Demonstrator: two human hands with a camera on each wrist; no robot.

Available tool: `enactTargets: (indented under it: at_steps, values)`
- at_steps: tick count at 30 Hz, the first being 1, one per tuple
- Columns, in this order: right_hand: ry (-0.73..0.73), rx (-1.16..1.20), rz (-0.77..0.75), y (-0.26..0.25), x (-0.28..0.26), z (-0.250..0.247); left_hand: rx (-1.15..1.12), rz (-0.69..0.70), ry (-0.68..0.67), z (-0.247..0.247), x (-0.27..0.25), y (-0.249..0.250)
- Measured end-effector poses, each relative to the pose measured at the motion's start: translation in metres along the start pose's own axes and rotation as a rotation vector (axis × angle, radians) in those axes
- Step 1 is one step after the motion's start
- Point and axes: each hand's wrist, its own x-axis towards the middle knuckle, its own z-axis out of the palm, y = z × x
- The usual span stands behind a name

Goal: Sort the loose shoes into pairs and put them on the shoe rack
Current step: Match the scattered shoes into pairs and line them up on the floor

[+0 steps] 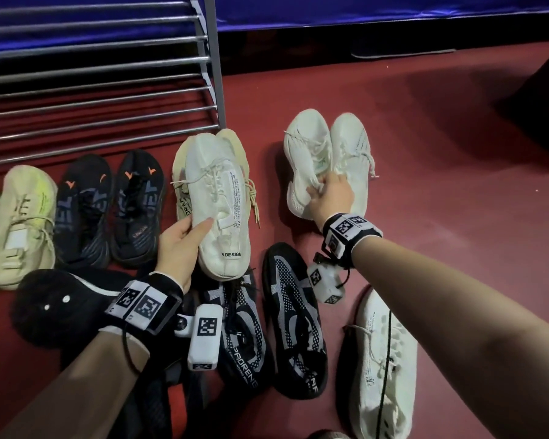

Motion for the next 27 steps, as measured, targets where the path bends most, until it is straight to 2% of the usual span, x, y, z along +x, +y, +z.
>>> enactTargets:
  at_steps: [2,5,10,15,17,21,23,25,27]
  values:
    - [-0.105,-0.083,0.049,-0.006,0.005,0.008,0.003,-0.002,0.005,-0.004,0.001,-0.002]
    - [-0.272,-0.210,0.027,-0.002,0.008,0.019,0.013,-0.004,0.016,-0.009,0.003,-0.005]
    - [-0.158,-0.110,-0.008,0.006,-0.003,0.021,0.026,-0.005,0.028,-0.015,0.005,-0.009]
    - [-0.068,-0.007,0.026,0.016,-0.019,0.006,0.008,-0.003,0.018,-0.002,-0.003,-0.009]
    - [-0.039,0.011,0.085,0.022,-0.029,-0.001,0.004,-0.009,-0.002,0.005,-0.009,-0.009]
    - [-0.116,0.035,0.188,0.036,-0.051,-0.014,0.037,-0.026,-0.059,0.019,-0.031,-0.009]
    - [-0.154,0.102,0.147,0.041,-0.063,-0.021,0.048,-0.050,-0.092,0.029,-0.042,-0.011]
    - [-0.109,0.164,0.102,0.043,-0.080,-0.030,0.081,-0.070,-0.134,0.034,-0.054,-0.014]
    - [-0.072,0.150,0.119,0.049,-0.095,-0.039,0.134,-0.094,-0.179,0.039,-0.066,-0.016]
